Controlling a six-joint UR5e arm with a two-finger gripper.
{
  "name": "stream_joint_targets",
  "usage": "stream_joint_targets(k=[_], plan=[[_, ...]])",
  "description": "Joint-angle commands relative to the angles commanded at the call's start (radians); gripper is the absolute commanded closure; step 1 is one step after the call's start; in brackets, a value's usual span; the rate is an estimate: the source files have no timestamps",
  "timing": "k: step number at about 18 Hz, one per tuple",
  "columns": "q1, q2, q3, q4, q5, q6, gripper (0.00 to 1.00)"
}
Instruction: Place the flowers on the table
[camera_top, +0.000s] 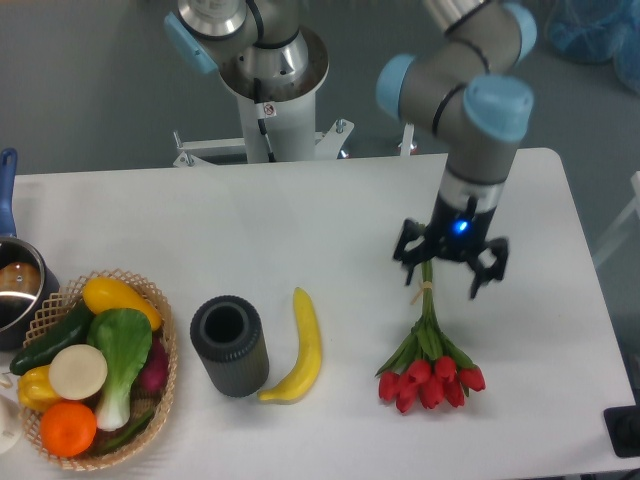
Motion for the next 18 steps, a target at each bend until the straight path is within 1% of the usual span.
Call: stream_joint_targets(k=[2, 5, 7, 9, 11, 13, 18], plan=[[0.035, 0.031, 0.003, -0.008, 0.003, 0.014, 0.0], [0.091, 0.074, -0.002, -0.018, 0.008, 0.147, 0.0], [0.135, 0.101, -0.003, -0.073, 0.032, 0.254, 0.0], [0.166, 0.124, -0.006, -0.116, 0.052, 0.362, 0.0], [0.178, 0.135, -0.009, -0.135, 0.074, 0.432, 0.0], [0.177, 0.137, -0.011, -0.134, 0.097, 0.457, 0.0], [0.178, 0.137, -0.011, -0.133, 0.097, 0.457, 0.0]])
